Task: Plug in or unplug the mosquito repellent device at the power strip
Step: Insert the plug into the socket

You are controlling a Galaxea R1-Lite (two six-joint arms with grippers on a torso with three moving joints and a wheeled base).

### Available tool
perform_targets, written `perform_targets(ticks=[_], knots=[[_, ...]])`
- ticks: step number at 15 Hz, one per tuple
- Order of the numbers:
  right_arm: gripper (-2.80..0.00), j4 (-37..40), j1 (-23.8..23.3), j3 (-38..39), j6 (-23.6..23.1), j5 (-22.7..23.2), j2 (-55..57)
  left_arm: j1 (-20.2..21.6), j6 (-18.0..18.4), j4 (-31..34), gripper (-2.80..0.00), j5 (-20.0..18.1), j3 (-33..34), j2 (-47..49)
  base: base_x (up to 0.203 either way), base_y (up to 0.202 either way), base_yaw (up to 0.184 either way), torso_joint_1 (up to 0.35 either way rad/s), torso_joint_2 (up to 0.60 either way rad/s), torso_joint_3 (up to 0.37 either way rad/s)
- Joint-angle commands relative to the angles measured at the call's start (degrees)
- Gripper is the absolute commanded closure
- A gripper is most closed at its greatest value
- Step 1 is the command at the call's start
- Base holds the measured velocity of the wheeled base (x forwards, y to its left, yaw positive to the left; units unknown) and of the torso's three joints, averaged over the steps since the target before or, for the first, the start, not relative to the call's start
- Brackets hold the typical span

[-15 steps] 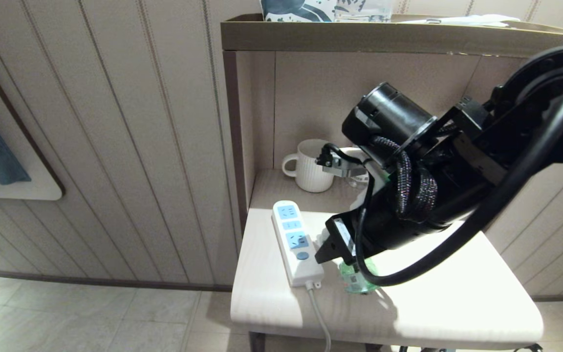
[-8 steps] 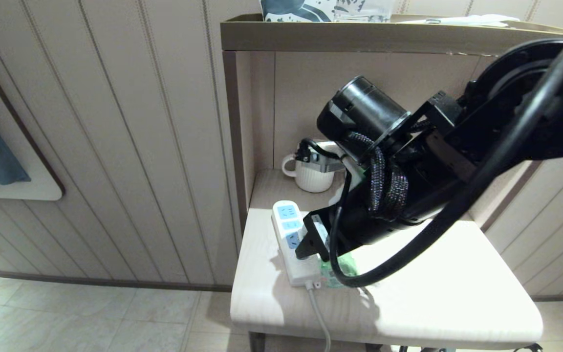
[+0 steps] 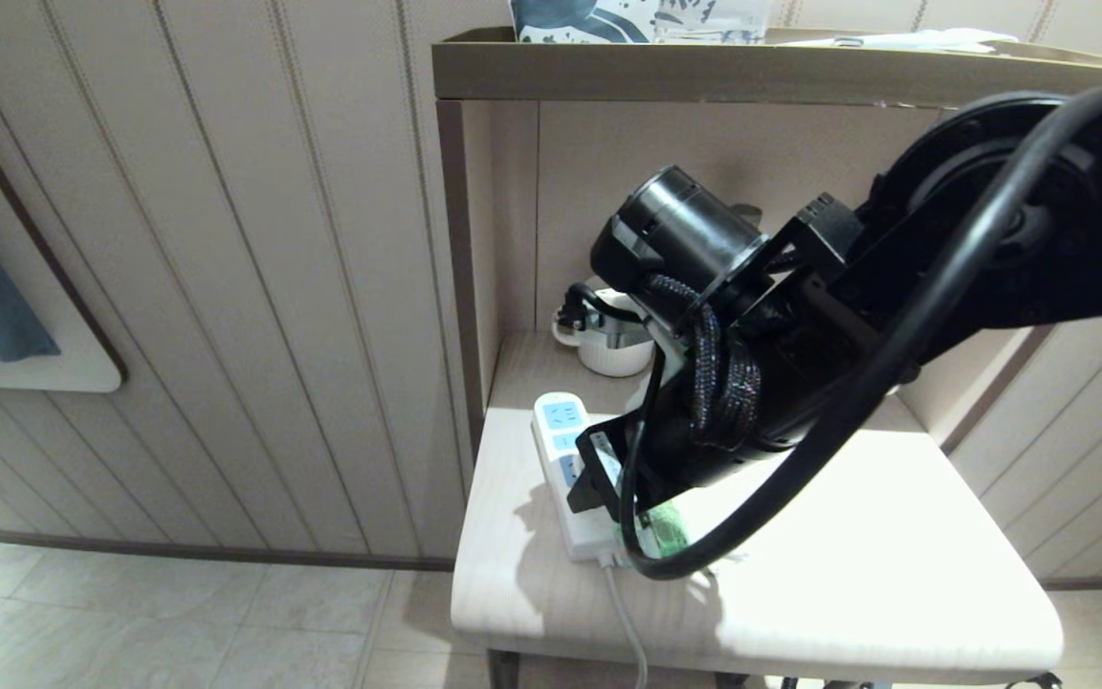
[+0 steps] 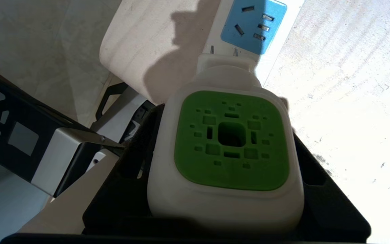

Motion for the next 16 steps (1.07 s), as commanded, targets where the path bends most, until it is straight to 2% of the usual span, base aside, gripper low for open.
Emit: perform_targets(ticks=[1, 10, 11, 14, 16], knots=[[0.00, 0.28, -0.06, 0.13, 0.10, -0.14, -0.04, 0.00, 0.00, -0.04, 0.00, -0.02, 0.00, -0.02, 0.000, 0.000, 0.000, 0.000, 0.00, 0.000], [0.00, 0.28, -0.58, 0.66, 0.10, -1.38, -0.83, 0.00, 1.01, 0.08, 0.00, 0.15, -0.05, -0.02, 0.000, 0.000, 0.000, 0.000, 0.00, 0.000], [0.00, 0.28, -0.58, 0.57, 0.10, -1.38, -0.92, 0.00, 0.72, 0.08, 0.00, 0.09, -1.71, 0.43, 0.000, 0.000, 0.000, 0.000, 0.00, 0.000], [0.00, 0.28, -0.67, 0.40, 0.01, -1.46, -1.75, 0.00, -3.03, 2.34, 0.00, -0.50, -13.96, 6.87, 0.000, 0.000, 0.000, 0.000, 0.00, 0.000], [0.00, 0.28, -0.73, 0.47, 0.10, -1.40, -2.46, -0.05, -4.18, 3.92, 0.00, -1.47, -18.16, 12.15, 0.000, 0.000, 0.000, 0.000, 0.00, 0.000]])
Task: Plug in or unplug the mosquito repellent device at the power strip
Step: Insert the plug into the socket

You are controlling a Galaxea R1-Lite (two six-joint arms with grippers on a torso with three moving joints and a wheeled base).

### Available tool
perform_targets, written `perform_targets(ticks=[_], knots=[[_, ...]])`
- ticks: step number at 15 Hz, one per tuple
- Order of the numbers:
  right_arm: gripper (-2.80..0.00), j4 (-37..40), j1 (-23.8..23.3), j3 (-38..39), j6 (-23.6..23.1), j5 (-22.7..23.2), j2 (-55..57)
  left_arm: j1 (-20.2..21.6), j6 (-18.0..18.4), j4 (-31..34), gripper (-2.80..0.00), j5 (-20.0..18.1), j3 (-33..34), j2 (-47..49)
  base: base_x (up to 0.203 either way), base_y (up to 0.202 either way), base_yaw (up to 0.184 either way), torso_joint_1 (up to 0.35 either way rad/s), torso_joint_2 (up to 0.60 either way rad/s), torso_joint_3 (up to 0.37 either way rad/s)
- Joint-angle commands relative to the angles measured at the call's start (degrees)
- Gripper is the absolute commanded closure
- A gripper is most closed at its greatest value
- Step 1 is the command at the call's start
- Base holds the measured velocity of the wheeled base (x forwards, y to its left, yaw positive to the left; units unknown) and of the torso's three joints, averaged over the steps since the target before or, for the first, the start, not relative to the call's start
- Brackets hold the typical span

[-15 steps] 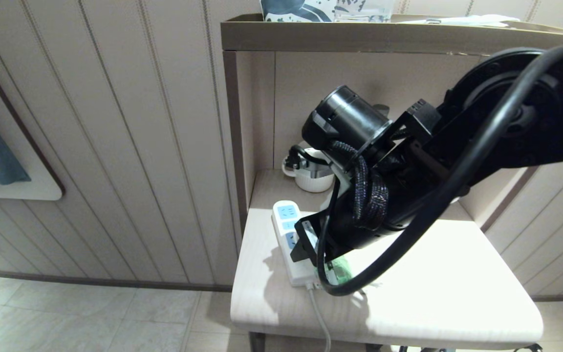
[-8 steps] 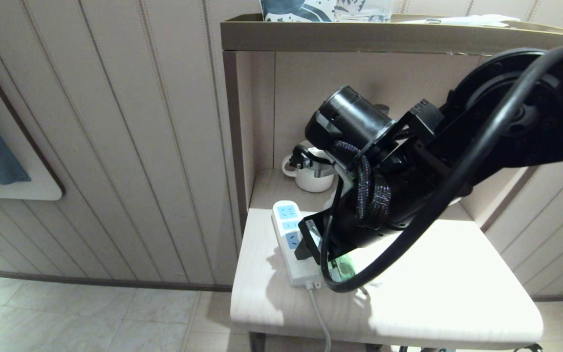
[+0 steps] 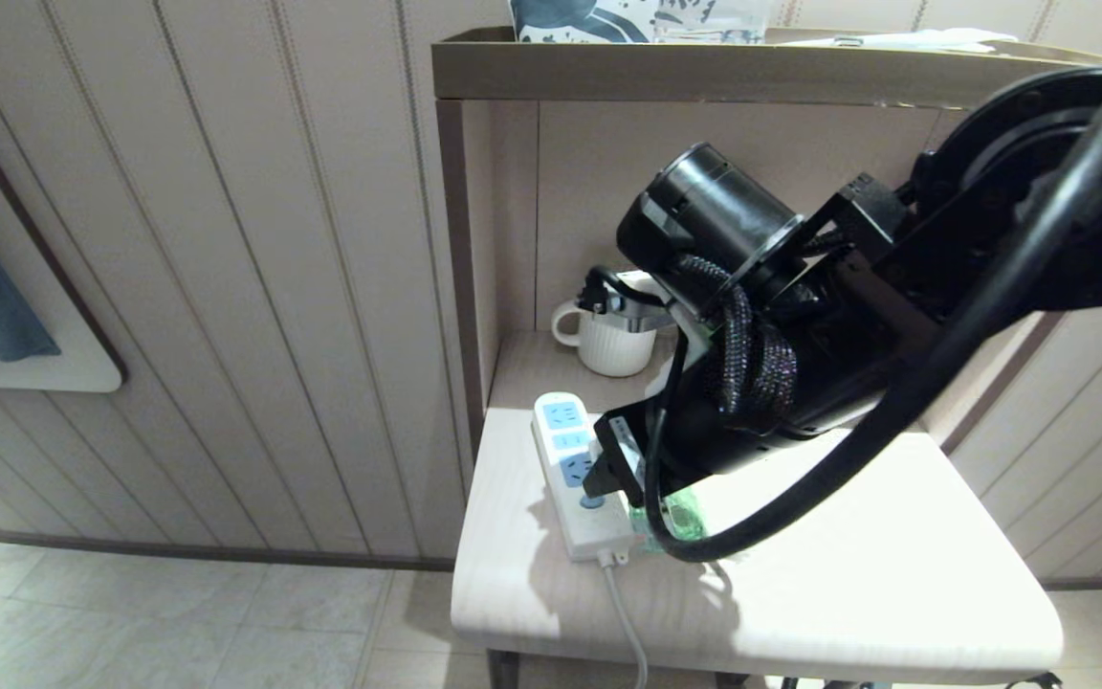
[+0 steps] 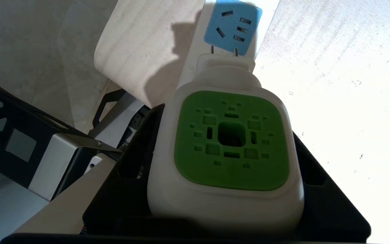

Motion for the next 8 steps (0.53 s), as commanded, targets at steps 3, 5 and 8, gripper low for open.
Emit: perform_targets(ticks=[3, 5, 8], knots=[[0.00, 0.28, 0.05, -0.12, 0.12, -0.06, -1.95, -0.04, -2.74, 0.31, 0.00, -2.88, -5.02, 14.56, 0.000, 0.000, 0.000, 0.000, 0.00, 0.000], [0.00, 0.33, 0.05, -0.13, 0.12, -0.06, -2.99, -0.01, -6.66, 0.41, 0.00, -6.47, -8.72, 22.24, 0.000, 0.000, 0.000, 0.000, 0.00, 0.000], [0.00, 0.37, -0.04, 0.13, 0.12, -0.06, -3.88, -0.04, -9.78, 0.33, 0.00, -12.09, -12.49, 31.44, 0.000, 0.000, 0.000, 0.000, 0.00, 0.000]])
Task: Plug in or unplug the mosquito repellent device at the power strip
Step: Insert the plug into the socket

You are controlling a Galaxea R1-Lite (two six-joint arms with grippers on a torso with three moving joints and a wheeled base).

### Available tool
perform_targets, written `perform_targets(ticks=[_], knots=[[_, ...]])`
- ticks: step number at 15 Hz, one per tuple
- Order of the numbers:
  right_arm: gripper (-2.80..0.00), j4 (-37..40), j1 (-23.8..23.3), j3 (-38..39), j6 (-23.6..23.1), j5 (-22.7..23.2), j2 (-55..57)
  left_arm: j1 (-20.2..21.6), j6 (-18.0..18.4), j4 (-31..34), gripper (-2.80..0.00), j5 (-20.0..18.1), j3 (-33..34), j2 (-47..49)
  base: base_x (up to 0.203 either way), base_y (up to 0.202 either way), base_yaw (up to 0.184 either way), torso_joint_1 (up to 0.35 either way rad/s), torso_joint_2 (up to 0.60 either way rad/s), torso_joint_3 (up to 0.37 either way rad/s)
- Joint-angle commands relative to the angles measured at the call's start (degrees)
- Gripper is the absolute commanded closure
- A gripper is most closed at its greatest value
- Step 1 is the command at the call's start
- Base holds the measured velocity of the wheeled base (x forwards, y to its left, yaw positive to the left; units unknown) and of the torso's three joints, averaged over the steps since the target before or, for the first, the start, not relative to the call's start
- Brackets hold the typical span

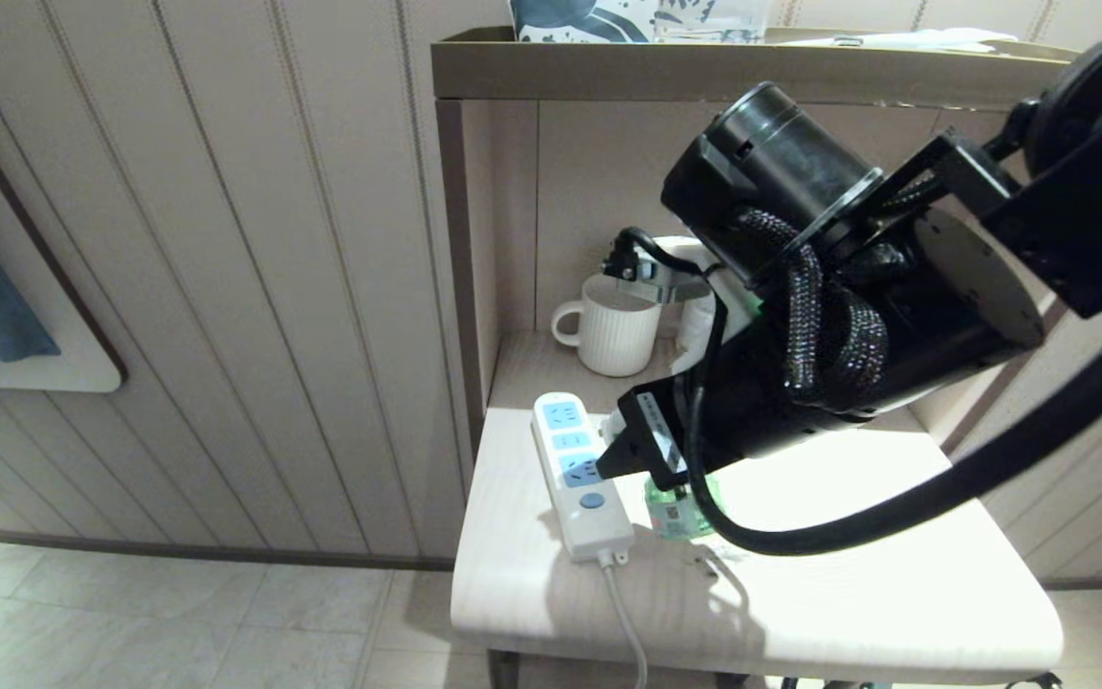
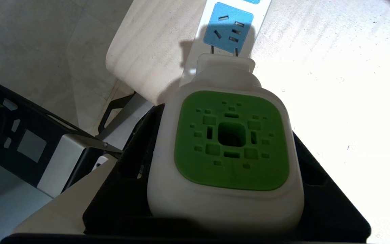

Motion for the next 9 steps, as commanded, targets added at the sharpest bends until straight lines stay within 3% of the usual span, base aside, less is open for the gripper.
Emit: perform_targets(ticks=[1, 4, 9], knots=[[0.00, 0.26, 0.01, 0.12, 0.10, -0.11, -0.72, 0.01, -0.76, 0.00, 0.00, -2.30, -1.66, 7.27, 0.000, 0.000, 0.000, 0.000, 0.00, 0.000], [0.00, 0.26, 0.10, 0.12, 0.02, -1.33, -0.64, -0.04, -1.49, 0.06, 0.00, -3.56, -2.37, 10.14, 0.000, 0.000, 0.000, 0.000, 0.00, 0.000], [0.00, 2.06, 0.16, -4.11, -0.35, -1.47, 2.77, -0.06, -1.52, 1.51, 0.00, -4.17, 1.08, 6.48, 0.000, 0.000, 0.000, 0.000, 0.00, 0.000]])
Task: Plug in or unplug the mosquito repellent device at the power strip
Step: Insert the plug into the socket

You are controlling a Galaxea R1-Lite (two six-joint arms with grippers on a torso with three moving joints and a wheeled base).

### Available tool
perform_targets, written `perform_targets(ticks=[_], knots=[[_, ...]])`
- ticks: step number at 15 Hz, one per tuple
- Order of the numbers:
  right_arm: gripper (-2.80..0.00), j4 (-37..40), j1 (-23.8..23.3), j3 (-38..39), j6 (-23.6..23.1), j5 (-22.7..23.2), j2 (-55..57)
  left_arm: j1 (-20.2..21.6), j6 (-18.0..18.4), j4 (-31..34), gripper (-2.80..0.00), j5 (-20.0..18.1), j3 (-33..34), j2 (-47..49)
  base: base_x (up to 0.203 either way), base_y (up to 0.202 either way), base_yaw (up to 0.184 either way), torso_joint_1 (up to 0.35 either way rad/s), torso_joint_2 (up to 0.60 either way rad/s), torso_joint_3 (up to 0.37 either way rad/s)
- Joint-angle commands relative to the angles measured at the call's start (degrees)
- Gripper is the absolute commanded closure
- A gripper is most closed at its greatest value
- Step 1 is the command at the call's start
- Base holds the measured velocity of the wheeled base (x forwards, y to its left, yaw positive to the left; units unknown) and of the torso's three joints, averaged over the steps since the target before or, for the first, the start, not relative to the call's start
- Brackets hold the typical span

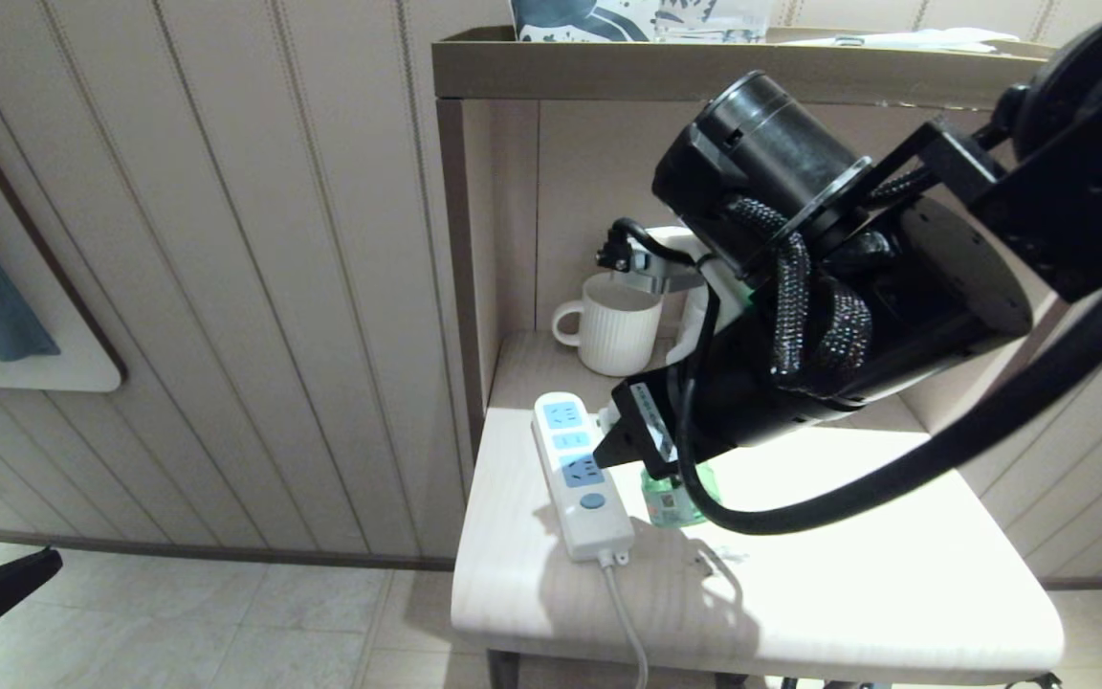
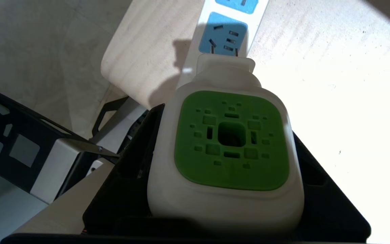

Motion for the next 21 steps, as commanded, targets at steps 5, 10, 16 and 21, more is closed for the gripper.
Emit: perform_targets(ticks=[5, 10, 16, 21], knots=[[0.00, 1.20, -0.04, -1.19, -0.13, -0.33, 2.70, -0.01, 0.87, 0.16, 0.00, -0.62, 6.59, -13.09, 0.000, 0.000, 0.000, 0.000, 0.00, 0.000], [0.00, 0.91, 0.05, -1.28, -0.13, -0.42, 3.77, -0.08, 6.87, 0.24, 0.00, -1.46, 13.22, -20.16, 0.000, 0.000, 0.000, 0.000, 0.00, 0.000], [0.00, 0.59, 0.03, -1.46, -0.13, -0.42, 4.78, -0.03, 14.59, 4.93, 0.00, -0.80, 19.94, -35.17, 0.000, 0.000, 0.000, 0.000, 0.00, 0.000], [0.00, 0.59, 0.41, -1.45, 0.13, -0.88, 4.81, -0.01, 20.05, 5.14, 0.00, 9.85, 21.57, -41.20, 0.000, 0.000, 0.000, 0.000, 0.00, 0.000]])
